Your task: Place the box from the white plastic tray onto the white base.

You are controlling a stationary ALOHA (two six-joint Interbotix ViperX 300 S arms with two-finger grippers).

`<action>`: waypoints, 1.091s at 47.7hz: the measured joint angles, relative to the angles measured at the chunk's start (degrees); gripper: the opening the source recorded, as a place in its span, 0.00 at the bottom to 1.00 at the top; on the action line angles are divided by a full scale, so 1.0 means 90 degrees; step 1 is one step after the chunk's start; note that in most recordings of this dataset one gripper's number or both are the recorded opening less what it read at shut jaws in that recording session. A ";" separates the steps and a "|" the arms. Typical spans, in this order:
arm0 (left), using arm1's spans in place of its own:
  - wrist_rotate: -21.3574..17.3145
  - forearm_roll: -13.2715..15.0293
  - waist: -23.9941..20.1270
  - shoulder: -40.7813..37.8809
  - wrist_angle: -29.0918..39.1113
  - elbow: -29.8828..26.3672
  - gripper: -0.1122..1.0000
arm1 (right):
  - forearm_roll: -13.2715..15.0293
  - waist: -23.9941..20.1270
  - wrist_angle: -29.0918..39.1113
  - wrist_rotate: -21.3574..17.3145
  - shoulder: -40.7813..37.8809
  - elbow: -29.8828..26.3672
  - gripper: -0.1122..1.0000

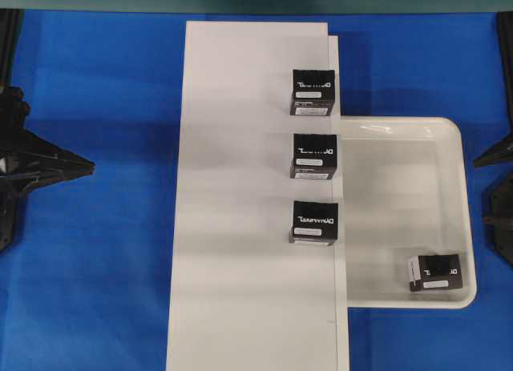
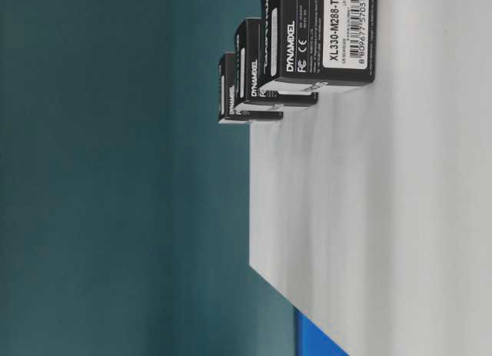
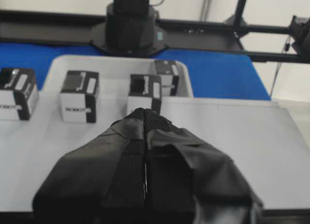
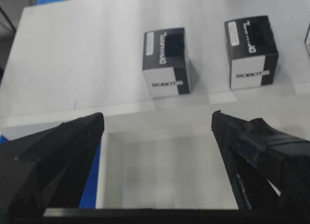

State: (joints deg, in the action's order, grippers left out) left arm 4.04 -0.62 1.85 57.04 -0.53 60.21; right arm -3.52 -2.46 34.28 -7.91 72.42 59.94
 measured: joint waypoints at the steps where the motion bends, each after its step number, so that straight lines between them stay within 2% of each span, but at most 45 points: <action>1: 0.0000 0.0000 0.0010 0.0000 0.0000 0.0000 0.04 | 0.0000 0.0000 -0.0010 0.0000 0.0000 0.0000 0.99; 52: 0.0010 0.0000 0.0068 -0.0098 -0.0068 0.0000 0.04 | 0.0000 0.0010 0.0010 0.0039 0.0459 0.0410 0.99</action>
State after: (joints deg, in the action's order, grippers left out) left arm 4.13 -0.62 2.46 56.16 -1.14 60.21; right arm -3.52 -2.37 34.37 -7.56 76.55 63.63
